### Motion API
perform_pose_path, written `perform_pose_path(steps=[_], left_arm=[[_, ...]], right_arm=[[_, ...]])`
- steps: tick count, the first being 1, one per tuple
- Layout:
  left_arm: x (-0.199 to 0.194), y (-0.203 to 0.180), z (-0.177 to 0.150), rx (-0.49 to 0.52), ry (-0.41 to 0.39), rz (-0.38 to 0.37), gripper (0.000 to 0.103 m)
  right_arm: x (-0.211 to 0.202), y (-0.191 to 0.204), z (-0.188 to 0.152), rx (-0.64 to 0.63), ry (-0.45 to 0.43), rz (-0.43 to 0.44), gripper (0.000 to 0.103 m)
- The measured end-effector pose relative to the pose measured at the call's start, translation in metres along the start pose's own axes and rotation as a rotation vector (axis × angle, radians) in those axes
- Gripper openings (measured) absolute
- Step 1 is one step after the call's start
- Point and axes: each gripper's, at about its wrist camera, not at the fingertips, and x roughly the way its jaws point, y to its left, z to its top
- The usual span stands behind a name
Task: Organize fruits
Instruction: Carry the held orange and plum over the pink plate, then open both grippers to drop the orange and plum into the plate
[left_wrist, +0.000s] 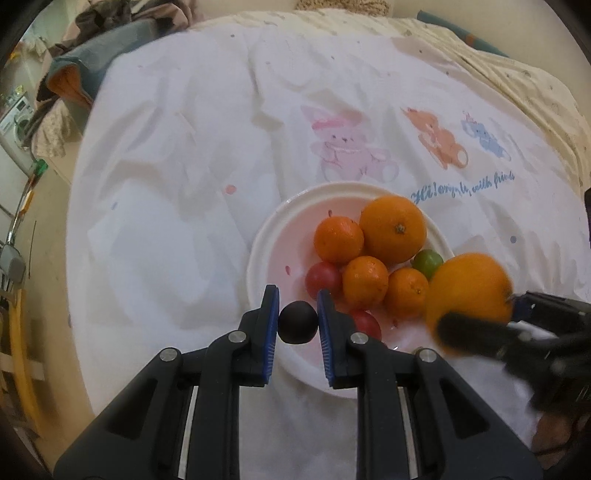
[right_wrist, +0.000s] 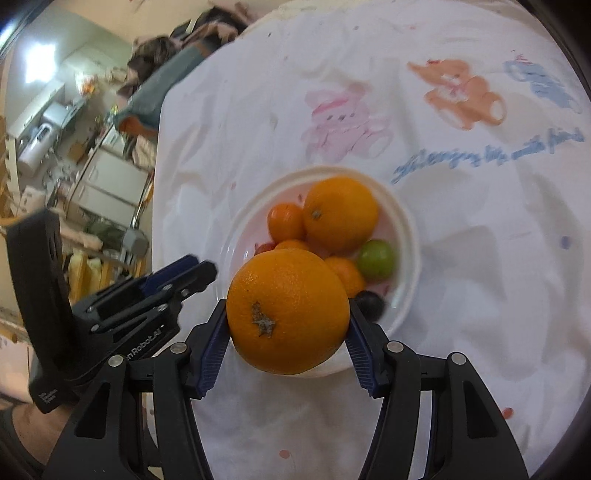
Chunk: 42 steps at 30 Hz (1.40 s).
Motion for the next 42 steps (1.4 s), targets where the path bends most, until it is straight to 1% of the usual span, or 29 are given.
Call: perform_pose_path(steps=[2,6,9,17,18,20,21,22,26,29,32,34,36,38,42], left_arm=[[0.008,0.000,0.001,0.002,0.019,0.023,0.018],[0.021,0.007,0.003,-0.038,0.066,0.001,0.018],[0.028,0.005,0.002,-0.028,0.082,0.002,0.018],[0.029,0.008,0.004,-0.042,0.079,-0.010,0.018],[0.030,0.009,0.004,-0.041,0.080,-0.007,0.018],[0.030,0.010,0.003,-0.045,0.083,-0.008,0.018],[0.031,0.011,0.003,-0.050,0.083,-0.012,0.018],[0.030,0.012,0.003,-0.054,0.083,-0.014,0.018],[0.029,0.013,0.003,-0.064,0.077,-0.022,0.018],[0.029,0.012,0.004,-0.059,0.074,-0.027,0.018],[0.032,0.008,0.004,-0.050,0.092,-0.033,0.019],[0.032,0.007,0.004,-0.049,0.097,-0.042,0.033],[0.028,0.005,0.005,-0.046,0.083,-0.045,0.065],[0.022,0.003,0.006,-0.040,0.060,-0.043,0.076],[0.006,0.003,0.005,-0.038,0.021,-0.035,0.077]], right_arm=[[0.010,-0.002,-0.001,0.007,0.025,0.002,0.061],[0.022,-0.007,-0.006,0.019,0.071,-0.010,0.062],[0.025,-0.007,-0.009,0.015,0.078,-0.034,0.063],[0.026,-0.009,-0.011,0.027,0.091,-0.063,0.064],[0.026,-0.009,-0.010,0.033,0.091,-0.059,0.065],[0.021,-0.010,-0.008,0.041,0.069,-0.040,0.070],[0.017,-0.008,-0.007,0.038,0.054,-0.035,0.076],[0.014,-0.008,-0.006,0.032,0.042,-0.037,0.079],[-0.005,-0.006,-0.004,0.009,-0.020,-0.080,0.079],[-0.019,-0.014,-0.002,0.058,-0.050,-0.052,0.079],[-0.030,-0.020,-0.002,0.095,-0.072,-0.038,0.079],[-0.035,-0.022,-0.002,0.108,-0.083,-0.036,0.079],[-0.040,-0.024,-0.003,0.119,-0.089,-0.033,0.079],[-0.043,-0.023,-0.003,0.122,-0.095,-0.036,0.079],[-0.053,-0.022,-0.005,0.122,-0.104,-0.021,0.079]])
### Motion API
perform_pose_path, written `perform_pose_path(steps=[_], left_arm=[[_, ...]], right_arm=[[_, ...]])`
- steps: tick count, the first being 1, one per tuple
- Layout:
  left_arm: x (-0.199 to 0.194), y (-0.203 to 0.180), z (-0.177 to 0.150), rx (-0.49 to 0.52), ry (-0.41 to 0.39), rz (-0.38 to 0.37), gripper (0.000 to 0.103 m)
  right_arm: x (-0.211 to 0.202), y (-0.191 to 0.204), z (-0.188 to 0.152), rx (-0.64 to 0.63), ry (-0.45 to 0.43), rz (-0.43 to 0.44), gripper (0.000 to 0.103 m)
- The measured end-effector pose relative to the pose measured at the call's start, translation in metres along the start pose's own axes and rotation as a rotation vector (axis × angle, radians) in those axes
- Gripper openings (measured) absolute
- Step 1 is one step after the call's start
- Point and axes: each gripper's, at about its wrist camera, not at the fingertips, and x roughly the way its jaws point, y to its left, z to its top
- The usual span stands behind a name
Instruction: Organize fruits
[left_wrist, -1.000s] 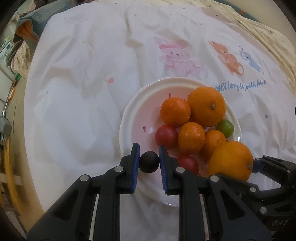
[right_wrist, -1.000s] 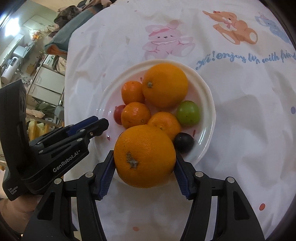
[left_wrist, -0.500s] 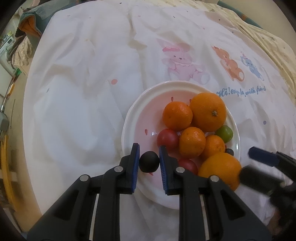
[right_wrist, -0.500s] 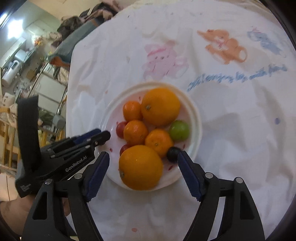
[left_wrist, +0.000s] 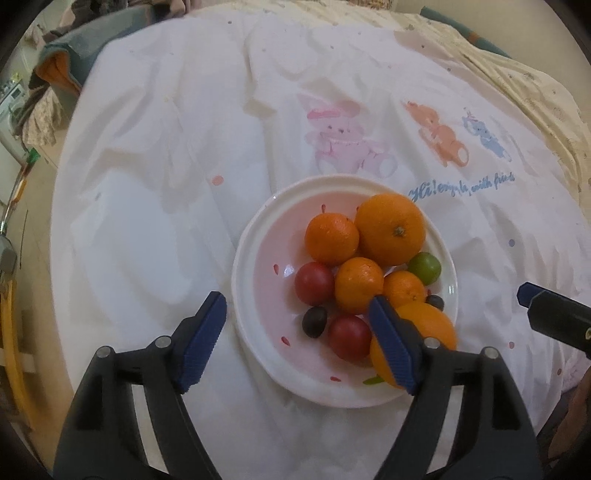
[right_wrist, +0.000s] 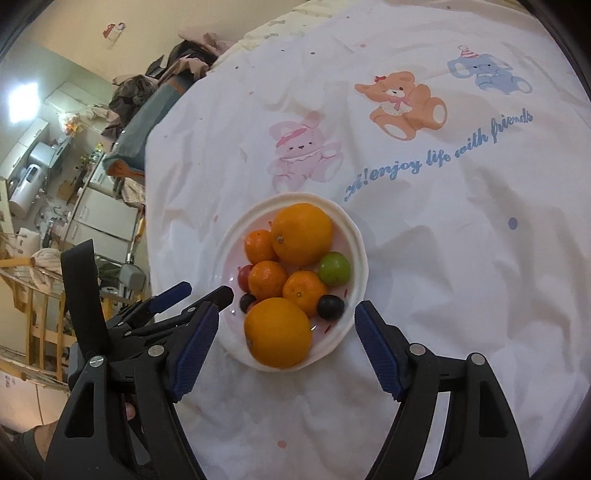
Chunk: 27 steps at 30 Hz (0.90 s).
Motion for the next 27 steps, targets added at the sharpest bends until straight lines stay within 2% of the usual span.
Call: perform_pose_path(steps=[5,7,10,12,18,27], left_arm=[[-0.037,0.004,-0.007,-0.035,-0.067,-0.001,0.077],[-0.052,0.002,-0.011,-0.026,-0.102,0.018,0.077],[-0.082,-0.002,-0.022,0.020,-0.171,0.055,0.077],[-0.099,-0.001,-0.033,0.015,-0.212,0.082,0.077],[-0.133,0.005,-0.062,-0.017,-0.240,0.072,0.077],[-0.145,0.014,-0.107,-0.109,-0.226,0.066,0.077]], right_arm=[[-0.018,0.008,-0.003,-0.040,-0.023,-0.009,0.081],[-0.028,0.011,-0.006,-0.057,-0.044,-0.016,0.088],[-0.042,0.011,-0.014,-0.066,-0.065,-0.021,0.089],[-0.051,0.009,-0.021,-0.062,-0.071,-0.017,0.090],[-0.071,0.009,-0.047,-0.066,-0.089,-0.028,0.099],[-0.081,0.015,-0.084,-0.101,-0.117,-0.086,0.101]])
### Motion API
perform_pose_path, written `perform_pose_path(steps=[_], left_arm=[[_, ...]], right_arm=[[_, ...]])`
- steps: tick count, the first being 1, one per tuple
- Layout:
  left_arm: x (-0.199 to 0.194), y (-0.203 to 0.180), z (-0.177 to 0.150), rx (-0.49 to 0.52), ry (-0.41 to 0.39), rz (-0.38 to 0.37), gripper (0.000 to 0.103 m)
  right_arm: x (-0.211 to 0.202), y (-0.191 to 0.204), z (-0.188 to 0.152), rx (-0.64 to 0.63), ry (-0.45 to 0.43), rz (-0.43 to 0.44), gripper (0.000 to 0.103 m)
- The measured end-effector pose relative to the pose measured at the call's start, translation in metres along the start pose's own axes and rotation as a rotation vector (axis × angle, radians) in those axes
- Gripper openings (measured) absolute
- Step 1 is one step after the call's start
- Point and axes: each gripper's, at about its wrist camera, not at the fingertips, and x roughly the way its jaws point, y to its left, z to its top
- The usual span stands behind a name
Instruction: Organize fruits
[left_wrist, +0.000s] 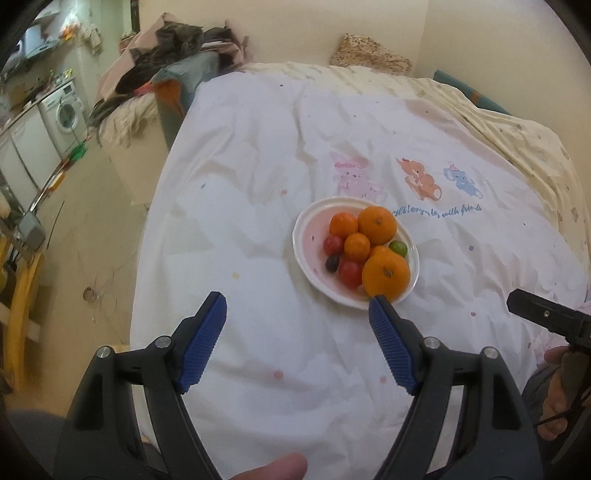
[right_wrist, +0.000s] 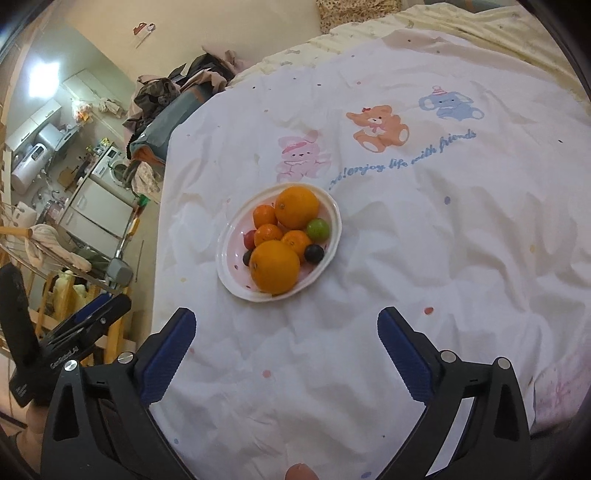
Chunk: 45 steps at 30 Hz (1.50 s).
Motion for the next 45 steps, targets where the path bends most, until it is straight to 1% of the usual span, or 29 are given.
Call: perform_pose_path(steps=[4,7,8,10,11,12,16,21,30,42,45], left_arm=[[-0.003,-0.001,-0.012,-0.001,-0.010,0.007,0.077],[-0.005,-0.002,-0.018,0.008,-0.032,0.030,0.077],[-0.006,-0.001,-0.017,0.002,-0.045,0.032,0.078],[-0.007,0.000,-0.016,-0.008,-0.063,0.024,0.086],[-0.006,0.000,-0.016,-0.010,-0.069,0.024,0.092],[-0.006,0.000,-0.015,-0.013,-0.075,0.022,0.096],[-0.004,-0.003,-0.015,-0.016,-0.084,0.000,0.096],[-0.005,-0.008,-0.014,0.003,-0.112,0.024,0.098],[-0.007,-0.010,-0.015,0.014,-0.126,0.031,0.099],[-0.004,-0.009,-0.015,0.007,-0.113,0.035,0.099],[-0.002,-0.008,-0.015,0.003,-0.103,0.027,0.099]], right_arm=[[0.003,0.003,-0.008,0.002,-0.021,-0.033,0.102],[0.009,0.014,-0.010,-0.059,-0.032,-0.080,0.103],[0.009,0.018,-0.011,-0.077,-0.052,-0.091,0.103],[0.009,0.024,-0.015,-0.099,-0.089,-0.111,0.103],[0.009,0.028,-0.017,-0.117,-0.109,-0.122,0.103],[0.009,0.031,-0.019,-0.133,-0.120,-0.127,0.103],[0.007,0.043,-0.021,-0.203,-0.176,-0.161,0.103],[0.005,0.047,-0.020,-0.231,-0.209,-0.197,0.103],[0.005,0.047,-0.020,-0.222,-0.210,-0.185,0.103],[0.007,0.045,-0.019,-0.206,-0.206,-0.183,0.103],[0.008,0.044,-0.019,-0.206,-0.201,-0.184,0.103]])
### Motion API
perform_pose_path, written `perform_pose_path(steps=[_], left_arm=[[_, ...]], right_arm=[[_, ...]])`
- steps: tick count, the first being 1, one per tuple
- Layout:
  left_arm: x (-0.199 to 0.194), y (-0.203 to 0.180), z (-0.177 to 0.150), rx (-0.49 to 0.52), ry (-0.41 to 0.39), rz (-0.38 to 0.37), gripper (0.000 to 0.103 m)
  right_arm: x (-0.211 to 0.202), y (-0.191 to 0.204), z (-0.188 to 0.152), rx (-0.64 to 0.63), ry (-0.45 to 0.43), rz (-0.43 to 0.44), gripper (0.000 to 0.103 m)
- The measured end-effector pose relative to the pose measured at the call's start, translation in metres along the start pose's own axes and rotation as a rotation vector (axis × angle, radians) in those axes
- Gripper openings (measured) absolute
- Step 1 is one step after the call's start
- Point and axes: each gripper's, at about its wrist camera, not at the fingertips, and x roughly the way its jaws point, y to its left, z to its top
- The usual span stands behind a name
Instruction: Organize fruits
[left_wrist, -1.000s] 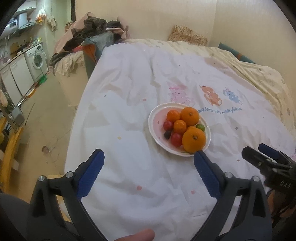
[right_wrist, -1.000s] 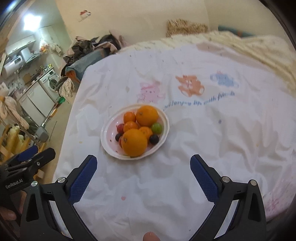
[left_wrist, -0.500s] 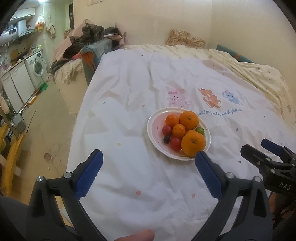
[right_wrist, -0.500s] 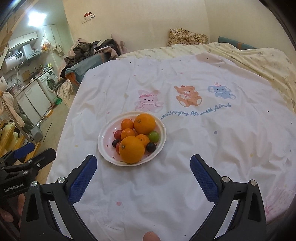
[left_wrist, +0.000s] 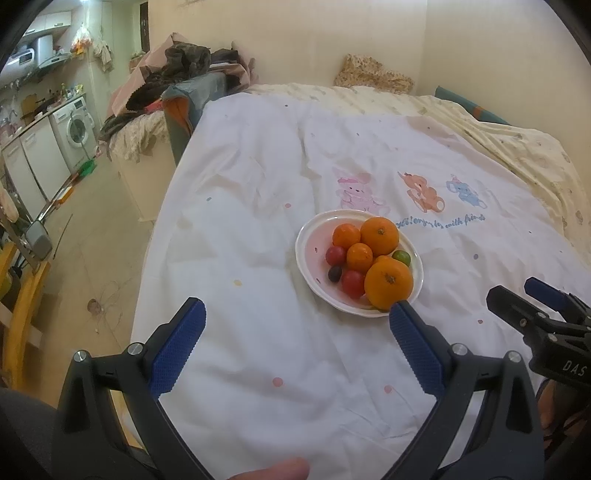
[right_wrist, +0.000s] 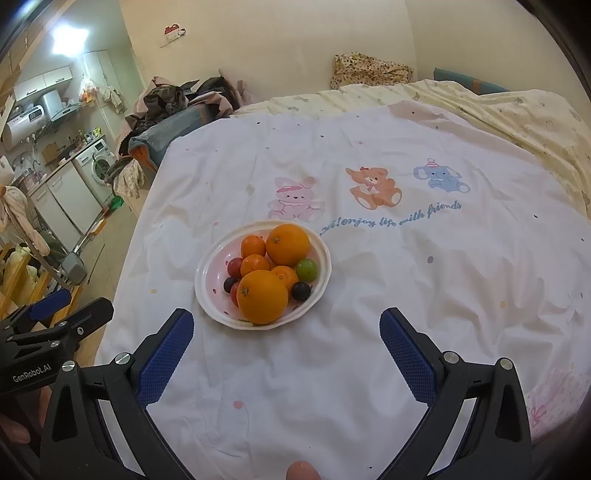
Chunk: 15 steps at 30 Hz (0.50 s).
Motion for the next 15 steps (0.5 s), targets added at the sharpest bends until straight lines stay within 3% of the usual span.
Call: perform_pose_path(steps=[15], left_arm=[[0.0018,0.0013,0.0000,-0.009,0.001,-0.005,0.099]], right_arm=[[0.0003,-0.0011,-0.0006,0.005,0.000,-0.003,0.103]])
